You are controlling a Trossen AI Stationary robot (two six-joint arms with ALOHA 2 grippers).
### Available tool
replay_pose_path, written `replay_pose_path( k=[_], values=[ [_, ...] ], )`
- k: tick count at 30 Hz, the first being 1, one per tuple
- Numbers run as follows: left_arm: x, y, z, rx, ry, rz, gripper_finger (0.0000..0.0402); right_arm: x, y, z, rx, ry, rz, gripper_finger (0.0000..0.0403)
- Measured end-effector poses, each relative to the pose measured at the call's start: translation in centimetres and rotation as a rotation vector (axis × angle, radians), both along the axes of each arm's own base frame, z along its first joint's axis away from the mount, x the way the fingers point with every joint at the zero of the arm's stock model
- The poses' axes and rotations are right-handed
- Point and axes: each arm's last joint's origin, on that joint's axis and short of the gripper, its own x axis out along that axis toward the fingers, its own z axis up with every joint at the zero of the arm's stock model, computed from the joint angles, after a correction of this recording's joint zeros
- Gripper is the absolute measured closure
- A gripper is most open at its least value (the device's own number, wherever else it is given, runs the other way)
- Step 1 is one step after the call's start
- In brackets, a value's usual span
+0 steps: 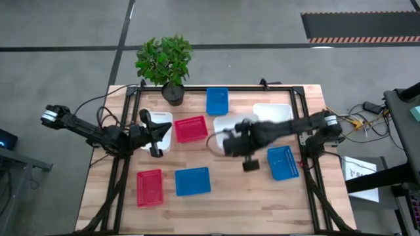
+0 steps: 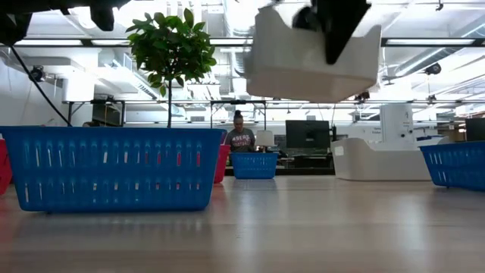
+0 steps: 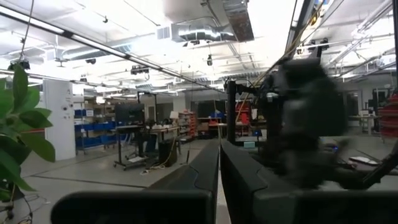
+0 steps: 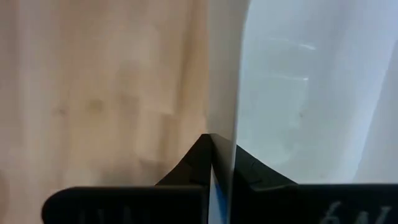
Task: Stack baskets by color
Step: Stack the bottom white bin on the top right bin
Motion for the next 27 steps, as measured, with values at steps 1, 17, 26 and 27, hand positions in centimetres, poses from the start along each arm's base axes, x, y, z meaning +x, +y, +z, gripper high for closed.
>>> replay_pose_path(
  k=[1, 17, 26, 27],
  values=[
    [0.0, 0.0, 0.0, -0.001, -0.003, 0.0, 0.0402, -0.5, -1.0, 0.1, -0.002, 0.008, -0.01, 0.0394],
    [-0.8, 0.3, 0.4, 0.062, -0.01, 0.041, 0.0402, -12.6, -10.8, -1.4, 0.042, -0.046, -0.22, 0.0394],
    [-0.8, 0.3, 0.3, 0.068, 0.0, 0.058, 0.0402, -14.7, -11.4, -4.7, 0.009, 0.05, -0.249, 0.0394],
    [-0.8, 0.3, 0.3, 0.068, 0.001, 0.06, 0.0402, -14.8, -11.4, -5.0, 0.009, 0.059, -0.251, 0.0394]
  ],
)
